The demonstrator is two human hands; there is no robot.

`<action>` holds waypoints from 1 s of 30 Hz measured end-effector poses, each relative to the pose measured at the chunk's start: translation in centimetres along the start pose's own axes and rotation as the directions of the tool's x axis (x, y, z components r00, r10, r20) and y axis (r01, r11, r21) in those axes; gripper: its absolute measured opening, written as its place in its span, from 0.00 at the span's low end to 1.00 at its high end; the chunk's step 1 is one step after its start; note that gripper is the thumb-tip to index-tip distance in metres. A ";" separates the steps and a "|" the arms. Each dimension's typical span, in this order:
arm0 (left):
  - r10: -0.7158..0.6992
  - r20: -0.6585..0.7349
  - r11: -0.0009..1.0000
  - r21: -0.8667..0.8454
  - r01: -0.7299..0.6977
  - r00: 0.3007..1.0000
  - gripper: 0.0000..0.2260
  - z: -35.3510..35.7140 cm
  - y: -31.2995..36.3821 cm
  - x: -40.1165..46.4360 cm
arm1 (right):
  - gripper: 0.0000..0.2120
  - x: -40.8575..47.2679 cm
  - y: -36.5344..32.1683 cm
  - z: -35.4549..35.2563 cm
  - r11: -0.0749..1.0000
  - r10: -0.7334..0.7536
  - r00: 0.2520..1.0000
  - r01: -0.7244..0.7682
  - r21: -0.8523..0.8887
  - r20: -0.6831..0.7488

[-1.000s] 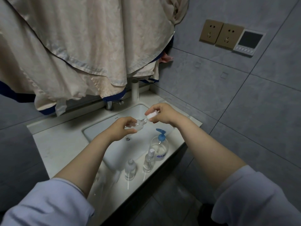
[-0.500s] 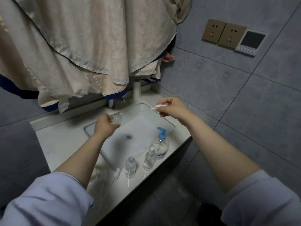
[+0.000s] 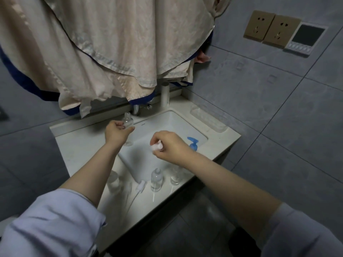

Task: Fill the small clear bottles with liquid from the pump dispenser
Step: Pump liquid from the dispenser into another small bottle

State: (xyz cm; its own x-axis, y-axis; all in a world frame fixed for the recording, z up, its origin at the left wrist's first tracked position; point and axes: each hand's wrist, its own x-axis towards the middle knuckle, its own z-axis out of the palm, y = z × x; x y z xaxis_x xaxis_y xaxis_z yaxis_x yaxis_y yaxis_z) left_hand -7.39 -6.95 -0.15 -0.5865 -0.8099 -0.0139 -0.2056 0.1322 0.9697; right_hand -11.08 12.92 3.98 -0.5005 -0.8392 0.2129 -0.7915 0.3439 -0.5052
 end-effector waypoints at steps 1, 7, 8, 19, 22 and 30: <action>0.006 0.010 1.000 -0.010 -0.006 1.000 0.17 -0.3 -0.1 -0.1 | 0.08 -0.2 -0.4 0.8 0.997 -0.060 0.998 0.062 -0.051 0.036; 0.038 0.087 0.999 -0.034 -0.035 0.996 0.17 -1.6 -0.8 -1.1 | 0.11 -2.0 -1.7 5.9 0.888 -0.236 0.894 0.358 -0.290 0.380; 0.042 0.090 0.998 -0.040 -0.038 0.995 0.17 -1.6 -1.0 -1.3 | 0.12 -2.2 -1.7 6.8 0.857 -0.237 0.876 0.392 -0.333 0.421; 0.048 0.122 0.998 -0.046 -0.043 0.991 0.18 -2.1 -2.3 -3.0 | 0.10 -4.9 -2.2 12.8 0.452 -0.160 0.812 0.565 -0.690 0.561; 0.047 0.120 0.998 -0.037 -0.043 0.992 0.19 -2.1 -2.4 -3.3 | 0.15 -5.2 -1.9 13.0 0.449 -0.135 0.852 0.508 -0.735 0.506; 0.031 0.151 0.999 -0.038 -0.026 0.988 0.16 -1.4 -3.1 -3.9 | 0.11 -6.1 -1.4 13.3 0.479 -0.074 0.855 0.482 -0.733 0.513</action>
State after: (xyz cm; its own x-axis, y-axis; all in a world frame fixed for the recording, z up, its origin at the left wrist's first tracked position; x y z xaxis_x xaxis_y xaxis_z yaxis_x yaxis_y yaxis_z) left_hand -3.34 -5.03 -2.71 -0.7043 -0.7096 -0.0202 -0.1607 0.1316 0.9782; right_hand -2.19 11.96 -7.75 -0.1889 -0.9593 -0.2098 -0.8779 0.0692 0.4737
